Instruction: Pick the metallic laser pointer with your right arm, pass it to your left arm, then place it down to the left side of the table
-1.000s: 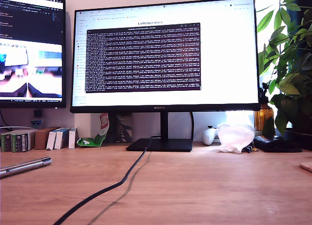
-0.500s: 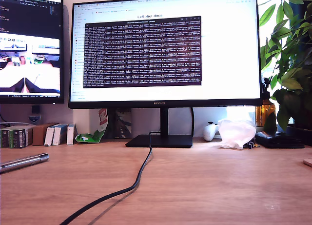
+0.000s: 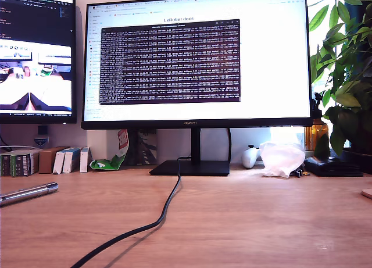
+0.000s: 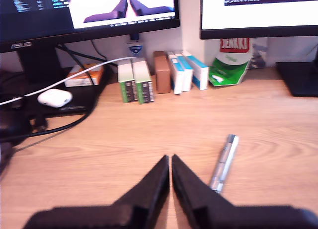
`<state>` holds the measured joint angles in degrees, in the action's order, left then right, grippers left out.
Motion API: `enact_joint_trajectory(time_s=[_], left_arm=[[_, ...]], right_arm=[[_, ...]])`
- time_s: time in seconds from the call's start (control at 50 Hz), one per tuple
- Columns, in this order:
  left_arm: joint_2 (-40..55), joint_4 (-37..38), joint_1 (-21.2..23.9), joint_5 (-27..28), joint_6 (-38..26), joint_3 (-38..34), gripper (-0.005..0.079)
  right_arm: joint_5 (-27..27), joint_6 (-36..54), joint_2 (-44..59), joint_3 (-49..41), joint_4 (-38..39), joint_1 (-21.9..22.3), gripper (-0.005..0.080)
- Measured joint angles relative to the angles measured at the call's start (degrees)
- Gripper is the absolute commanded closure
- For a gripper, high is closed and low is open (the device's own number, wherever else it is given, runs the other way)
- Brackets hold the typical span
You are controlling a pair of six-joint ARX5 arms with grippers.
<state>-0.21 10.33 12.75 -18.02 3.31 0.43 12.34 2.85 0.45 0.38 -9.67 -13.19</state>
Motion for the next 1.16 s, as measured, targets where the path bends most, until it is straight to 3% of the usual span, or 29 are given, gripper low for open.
enact_joint_trajectory(time_s=[0.22, 0.36, 1.16], left_arm=[[0.0, 0.0, -8.7, -0.1, 0.0, 0.0, 0.0764], [0.0, 0.0, -10.9, -0.1, 0.0, 0.0, 0.0764], [0.0, 0.0, -10.9, 0.0, 0.0, 0.0, 0.0764]], right_arm=[[0.0, 0.0, 0.0, 0.0, 0.0, 9.2, 0.0763], [0.1, 0.0, 0.0, 0.0, 0.0, 12.9, 0.0763], [0.1, 0.0, 0.0, 0.0, 0.0, 13.1, 0.0763]])
